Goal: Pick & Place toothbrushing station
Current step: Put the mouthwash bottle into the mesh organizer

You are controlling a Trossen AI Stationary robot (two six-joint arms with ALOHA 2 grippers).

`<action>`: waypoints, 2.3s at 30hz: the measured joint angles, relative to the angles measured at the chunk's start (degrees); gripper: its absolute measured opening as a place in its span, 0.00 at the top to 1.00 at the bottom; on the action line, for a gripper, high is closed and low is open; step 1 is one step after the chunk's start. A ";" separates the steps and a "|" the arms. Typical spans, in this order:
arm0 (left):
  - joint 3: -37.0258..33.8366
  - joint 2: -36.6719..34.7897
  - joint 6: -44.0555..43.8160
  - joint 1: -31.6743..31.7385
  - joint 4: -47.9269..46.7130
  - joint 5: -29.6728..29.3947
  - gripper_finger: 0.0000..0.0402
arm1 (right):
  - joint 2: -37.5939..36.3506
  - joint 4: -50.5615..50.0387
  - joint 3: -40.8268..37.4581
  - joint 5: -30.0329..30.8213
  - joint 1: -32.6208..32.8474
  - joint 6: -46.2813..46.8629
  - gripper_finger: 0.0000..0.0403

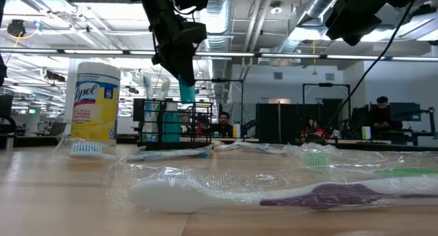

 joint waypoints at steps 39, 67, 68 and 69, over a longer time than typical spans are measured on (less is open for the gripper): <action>0.07 5.26 0.05 1.91 0.67 3.84 0.80 | 0.02 -0.40 -0.02 0.00 -0.02 -0.02 0.57; -0.02 7.19 0.26 2.78 1.37 5.20 0.79 | 0.02 -0.39 -0.02 0.02 0.00 -0.07 0.57; -0.02 7.19 0.27 2.78 1.39 5.20 0.79 | 0.02 -0.39 -0.02 0.02 0.00 -0.07 0.57; -0.02 7.19 0.27 2.78 1.39 5.20 0.79 | 0.02 -0.39 -0.02 0.02 0.00 -0.07 0.57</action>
